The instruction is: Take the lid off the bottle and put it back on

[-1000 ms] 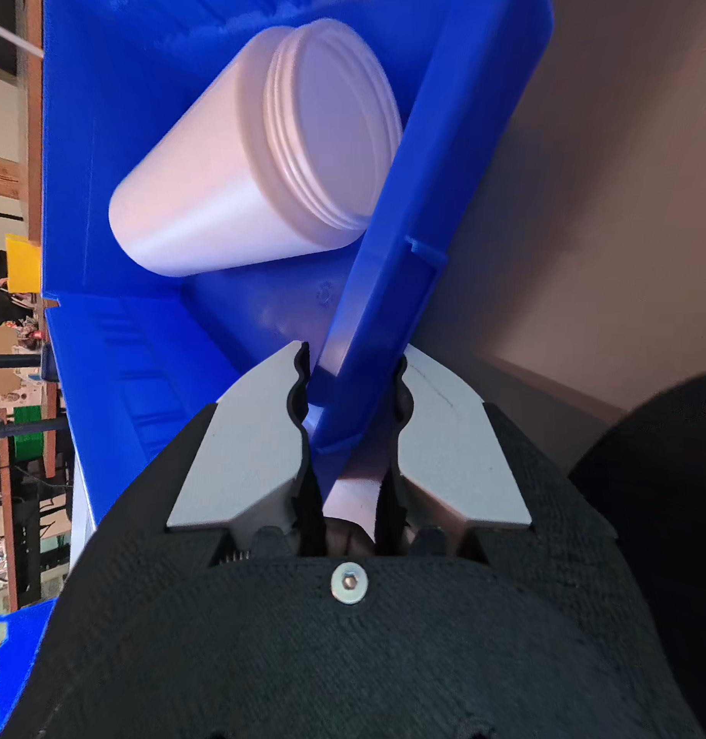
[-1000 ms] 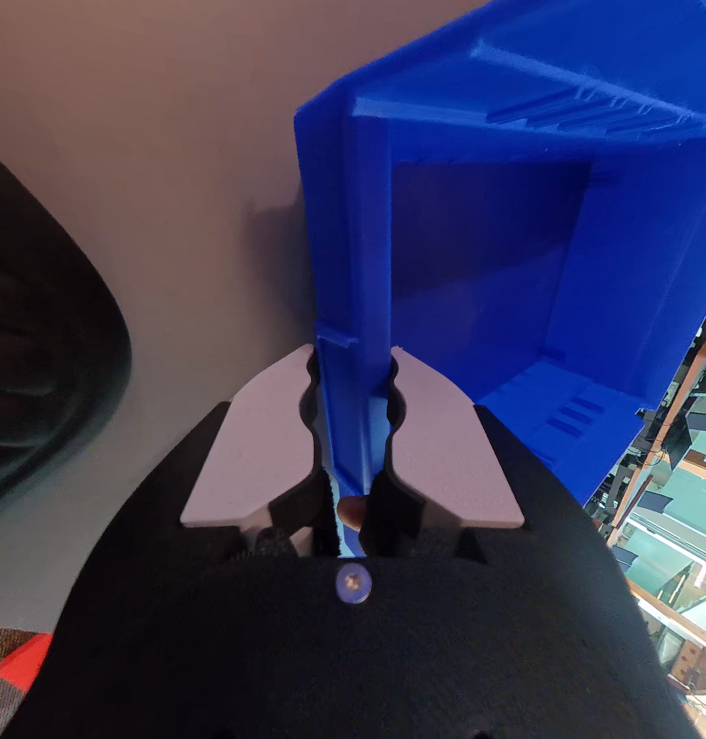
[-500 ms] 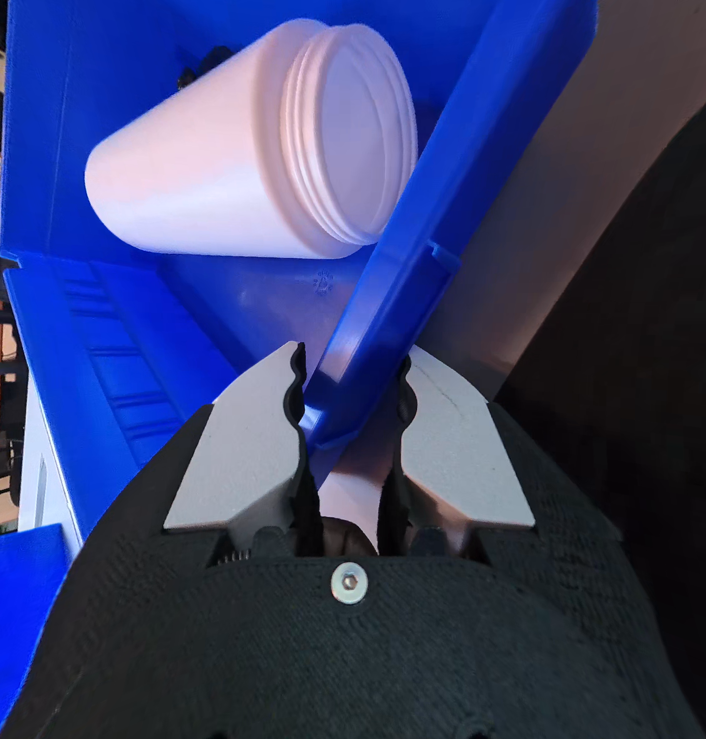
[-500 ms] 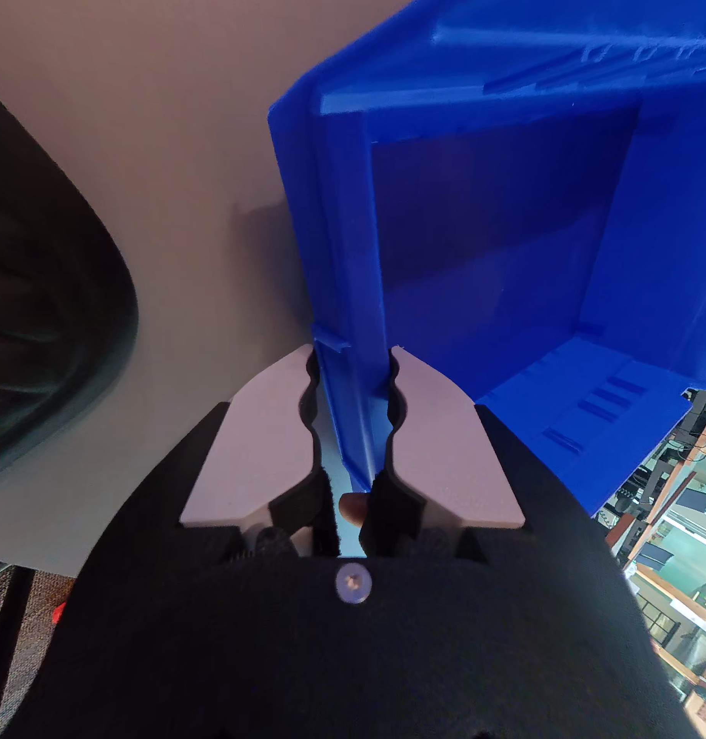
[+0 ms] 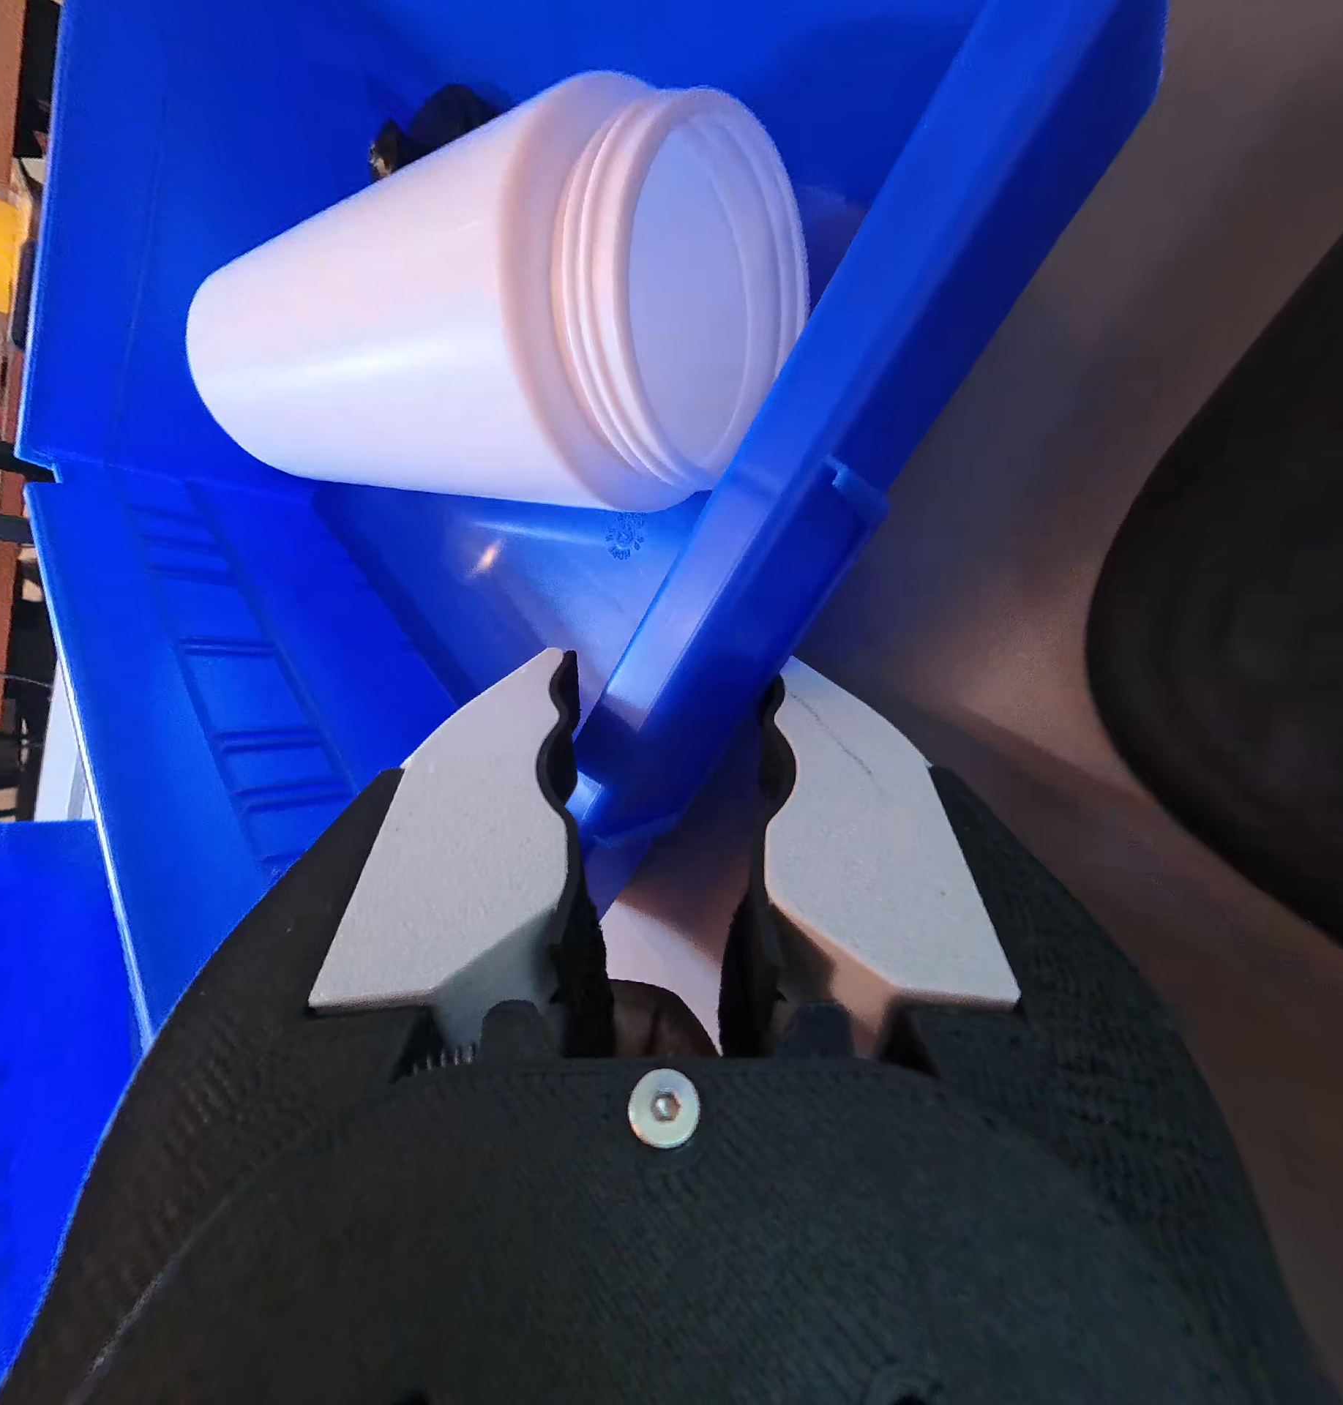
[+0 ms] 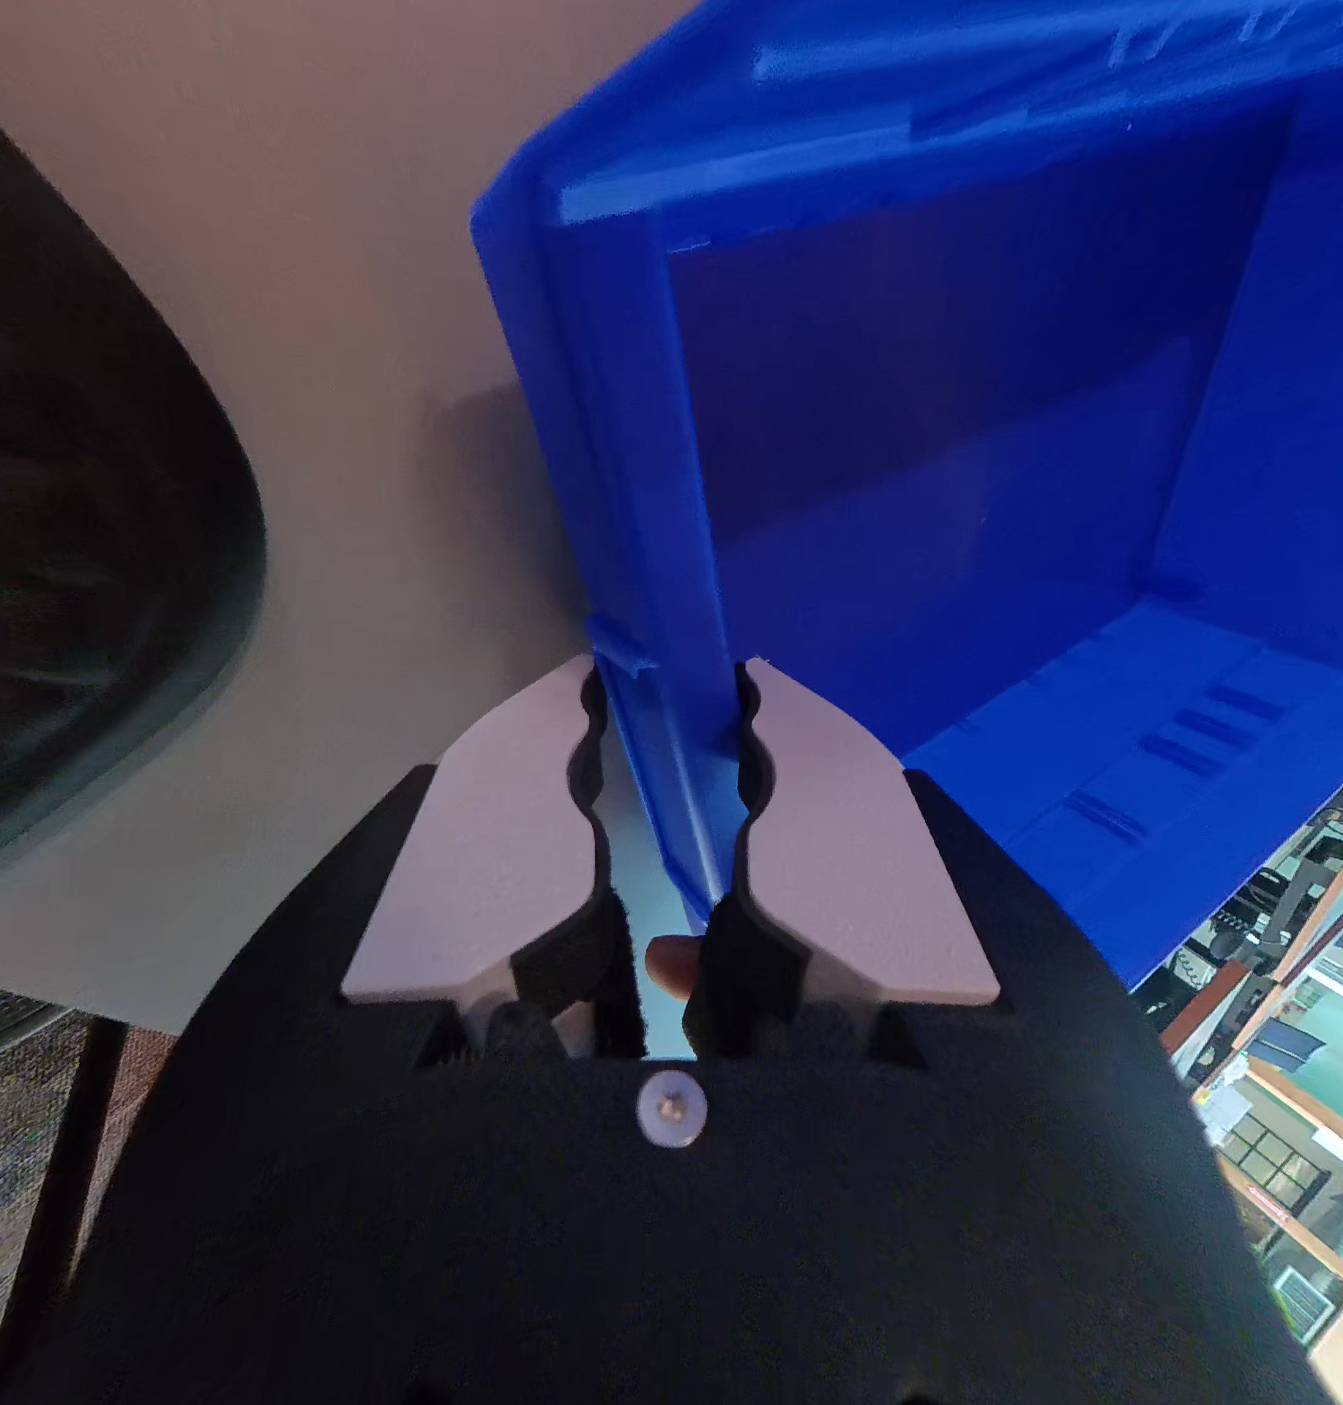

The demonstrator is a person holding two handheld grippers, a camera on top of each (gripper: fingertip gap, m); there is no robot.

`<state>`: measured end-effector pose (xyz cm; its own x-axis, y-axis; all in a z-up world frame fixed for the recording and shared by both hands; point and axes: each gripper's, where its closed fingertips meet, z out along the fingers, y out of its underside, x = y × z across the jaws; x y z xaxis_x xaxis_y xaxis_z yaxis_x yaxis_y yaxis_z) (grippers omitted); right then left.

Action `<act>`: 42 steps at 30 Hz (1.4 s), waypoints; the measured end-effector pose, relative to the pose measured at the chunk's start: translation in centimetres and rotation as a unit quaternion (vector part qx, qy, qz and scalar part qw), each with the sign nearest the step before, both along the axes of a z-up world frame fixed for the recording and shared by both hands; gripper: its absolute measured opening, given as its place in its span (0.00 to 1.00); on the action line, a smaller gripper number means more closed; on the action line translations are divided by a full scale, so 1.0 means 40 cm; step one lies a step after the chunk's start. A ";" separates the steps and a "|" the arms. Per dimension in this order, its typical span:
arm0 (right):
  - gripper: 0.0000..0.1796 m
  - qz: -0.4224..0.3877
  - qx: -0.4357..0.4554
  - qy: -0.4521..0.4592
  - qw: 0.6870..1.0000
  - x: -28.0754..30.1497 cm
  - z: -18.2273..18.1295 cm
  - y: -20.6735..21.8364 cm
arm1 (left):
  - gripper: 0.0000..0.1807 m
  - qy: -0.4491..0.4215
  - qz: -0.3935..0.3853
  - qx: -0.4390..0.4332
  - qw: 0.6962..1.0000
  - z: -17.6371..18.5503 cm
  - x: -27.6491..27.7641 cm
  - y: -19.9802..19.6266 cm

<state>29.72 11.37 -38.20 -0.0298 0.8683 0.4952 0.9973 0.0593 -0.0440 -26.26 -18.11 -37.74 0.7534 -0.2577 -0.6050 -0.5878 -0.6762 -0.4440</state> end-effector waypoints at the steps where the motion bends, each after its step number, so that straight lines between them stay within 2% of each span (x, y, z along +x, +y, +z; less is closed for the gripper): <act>1: 0.18 -0.001 -0.003 -0.002 1.000 0.005 0.000 -0.001 | 0.25 0.002 -0.001 0.005 1.000 0.001 -0.011 -0.006; 9: 0.18 0.003 -0.013 -0.001 1.000 0.016 -0.003 -0.005 | 0.25 0.004 0.002 0.022 1.000 0.004 -0.055 -0.042; 12: 0.28 -0.002 -0.050 0.022 0.999 0.007 -0.007 -0.027 | 0.28 -0.014 0.021 0.030 0.999 0.005 -0.053 -0.047; 13: 0.33 -0.001 -0.060 0.041 0.997 -0.004 -0.001 -0.035 | 0.33 -0.044 0.027 0.033 0.998 0.005 -0.040 -0.050; 14: 0.36 0.003 -0.071 0.065 0.995 -0.018 0.008 -0.043 | 0.41 -0.100 0.026 0.040 0.994 0.010 -0.012 -0.050; 15: 0.39 0.009 -0.080 0.091 0.993 -0.034 0.023 -0.053 | 0.45 -0.165 0.026 0.054 0.985 0.027 0.017 -0.049; 17: 0.42 0.028 -0.087 0.144 0.985 -0.067 0.061 -0.069 | 0.47 -0.249 0.020 0.089 0.964 0.082 0.057 -0.051; 18: 0.44 0.040 -0.084 0.170 0.981 -0.084 0.083 -0.076 | 0.47 -0.256 0.013 0.112 0.960 0.112 0.064 -0.051; 20: 0.49 0.061 -0.069 0.234 0.968 -0.125 0.137 -0.083 | 0.46 -0.230 0.001 0.150 0.962 0.161 0.069 -0.043; 22: 0.53 0.081 -0.058 0.320 0.942 -0.180 0.202 -0.095 | 0.44 -0.174 0.023 0.174 0.969 0.183 0.057 -0.019; 26: 0.53 0.110 -0.044 0.432 0.894 -0.251 0.304 -0.125 | 0.32 -0.039 0.029 0.195 0.980 0.185 0.051 0.042; 28: 0.52 0.119 -0.035 0.444 0.888 -0.260 0.324 -0.135 | 0.31 -0.030 0.018 0.170 0.985 0.156 0.065 0.066; 31: 0.52 0.125 -0.021 0.430 0.894 -0.254 0.323 -0.138 | 0.29 -0.018 0.022 0.154 0.988 0.136 0.059 0.093; 36: 0.51 0.130 -0.022 0.434 0.891 -0.256 0.317 -0.138 | 0.28 0.067 0.039 0.131 0.988 0.130 0.017 0.112; 38: 0.51 0.131 -0.023 0.435 0.890 -0.259 0.314 -0.137 | 0.15 0.080 0.059 0.144 0.985 0.141 -0.003 0.114; 42: 0.51 0.141 -0.019 0.425 0.894 -0.261 0.307 -0.141 | 0.05 0.133 0.114 0.239 0.955 0.256 -0.066 0.092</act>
